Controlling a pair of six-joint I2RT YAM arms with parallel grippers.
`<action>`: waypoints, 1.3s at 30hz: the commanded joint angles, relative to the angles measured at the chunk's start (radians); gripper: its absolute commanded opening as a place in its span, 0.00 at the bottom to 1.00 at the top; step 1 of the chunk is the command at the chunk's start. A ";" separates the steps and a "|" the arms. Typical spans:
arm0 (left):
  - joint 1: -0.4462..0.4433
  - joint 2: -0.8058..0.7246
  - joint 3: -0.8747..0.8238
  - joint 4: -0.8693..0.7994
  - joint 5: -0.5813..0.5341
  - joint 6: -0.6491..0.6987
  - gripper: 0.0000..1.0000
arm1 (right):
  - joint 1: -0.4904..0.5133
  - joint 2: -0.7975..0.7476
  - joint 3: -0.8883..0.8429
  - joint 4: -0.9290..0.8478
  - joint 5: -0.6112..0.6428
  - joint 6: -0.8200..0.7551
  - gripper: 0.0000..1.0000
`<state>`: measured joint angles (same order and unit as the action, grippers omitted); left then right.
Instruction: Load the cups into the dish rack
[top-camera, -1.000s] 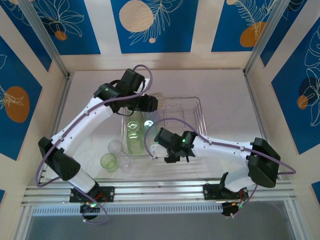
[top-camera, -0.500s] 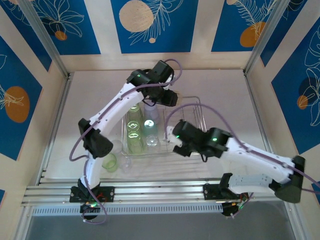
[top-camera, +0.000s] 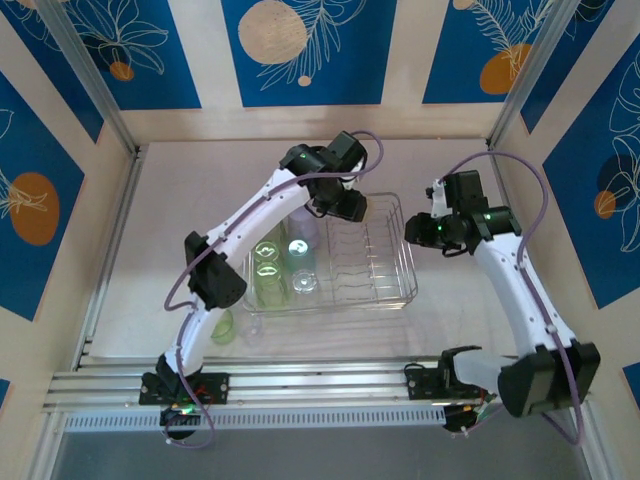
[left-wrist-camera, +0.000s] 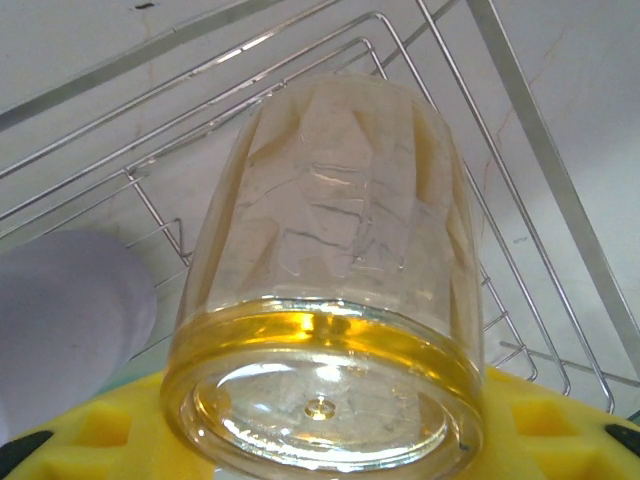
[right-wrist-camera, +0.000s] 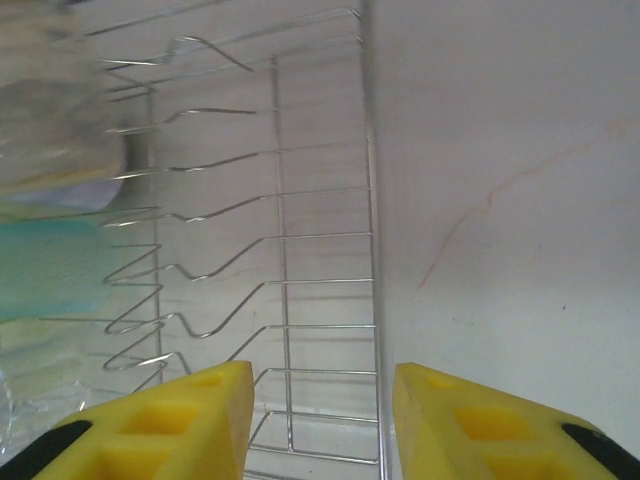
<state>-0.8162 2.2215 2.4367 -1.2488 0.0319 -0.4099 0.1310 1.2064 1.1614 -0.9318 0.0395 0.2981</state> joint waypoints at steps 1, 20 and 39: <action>-0.024 0.025 0.033 0.020 -0.004 -0.008 0.00 | -0.037 0.049 -0.012 0.027 -0.122 0.031 0.44; -0.044 0.102 0.042 0.104 0.009 0.002 0.00 | 0.030 0.250 -0.022 0.064 0.027 -0.031 0.21; -0.092 0.148 0.064 0.104 -0.021 -0.009 0.00 | 0.075 0.085 -0.086 0.020 0.106 0.018 0.31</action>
<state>-0.8974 2.3653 2.4660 -1.1442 0.0277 -0.4122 0.2104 1.3479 1.0752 -0.8627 0.1116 0.2970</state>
